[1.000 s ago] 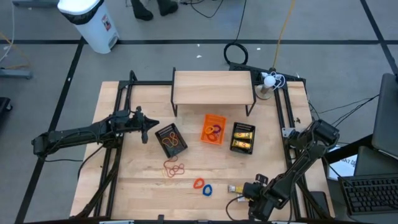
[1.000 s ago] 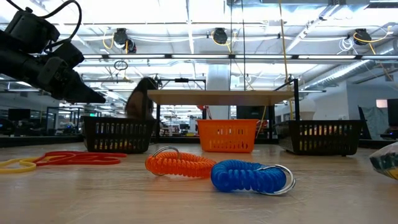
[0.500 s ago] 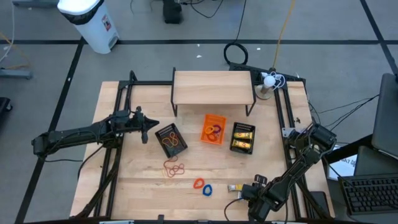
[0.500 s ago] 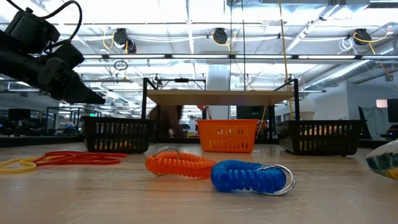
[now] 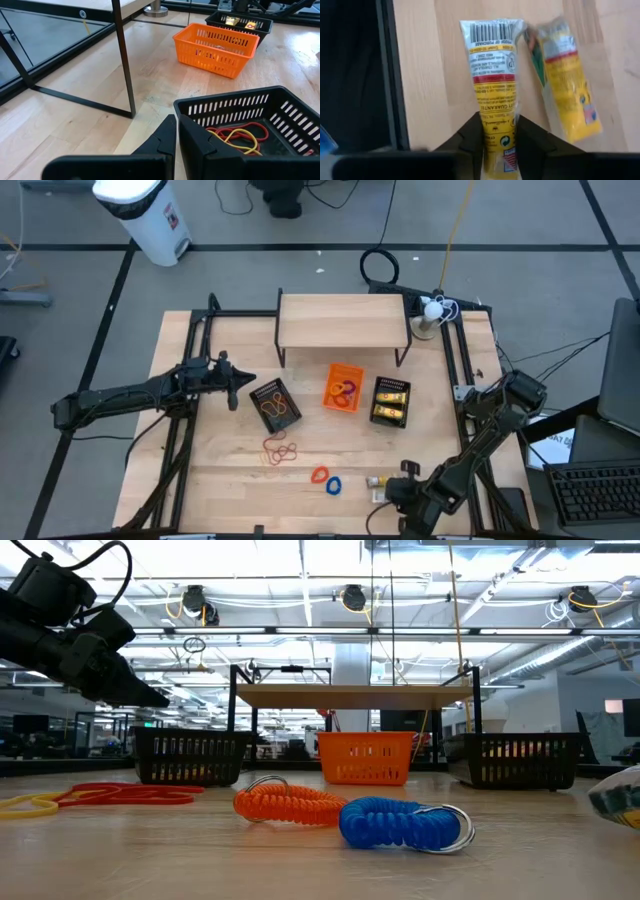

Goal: Pick & Place Office Desk Supplies
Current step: Put the crayon box into the right black bin

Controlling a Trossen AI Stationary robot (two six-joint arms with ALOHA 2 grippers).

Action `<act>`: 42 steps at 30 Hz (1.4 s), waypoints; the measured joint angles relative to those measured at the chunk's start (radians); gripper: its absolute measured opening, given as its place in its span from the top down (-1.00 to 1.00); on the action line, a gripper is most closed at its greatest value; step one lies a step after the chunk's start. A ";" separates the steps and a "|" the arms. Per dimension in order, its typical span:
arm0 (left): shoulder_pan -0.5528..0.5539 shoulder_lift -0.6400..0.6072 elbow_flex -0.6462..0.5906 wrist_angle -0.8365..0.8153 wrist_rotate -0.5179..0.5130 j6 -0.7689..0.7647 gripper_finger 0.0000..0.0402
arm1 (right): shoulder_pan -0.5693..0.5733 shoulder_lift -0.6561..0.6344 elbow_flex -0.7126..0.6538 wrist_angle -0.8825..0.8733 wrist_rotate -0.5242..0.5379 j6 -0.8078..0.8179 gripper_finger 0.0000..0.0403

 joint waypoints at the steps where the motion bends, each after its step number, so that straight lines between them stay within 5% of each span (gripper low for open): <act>1: 0.000 0.000 0.000 0.000 0.000 0.000 0.90 | -0.003 -0.002 -0.001 0.003 -0.001 -0.019 0.66; 8: 0.000 0.000 0.000 0.000 0.000 0.001 0.90 | -0.014 -0.075 -0.002 0.092 0.135 -0.273 0.56; 14: 0.000 0.000 0.000 0.000 0.000 0.000 0.90 | -0.084 -0.222 -0.065 0.361 0.152 -0.642 0.52; 19: 0.000 0.000 0.000 0.000 0.000 0.000 0.90 | -0.179 -0.394 -0.264 0.674 0.046 -0.893 0.64; 26: 0.000 0.000 0.000 0.000 0.000 0.001 0.90 | -0.315 -0.712 -0.619 1.020 0.044 -0.991 0.56; 42: 0.000 0.000 0.000 0.000 0.000 0.001 0.90 | -0.400 -1.291 -0.886 0.839 0.132 -1.084 0.60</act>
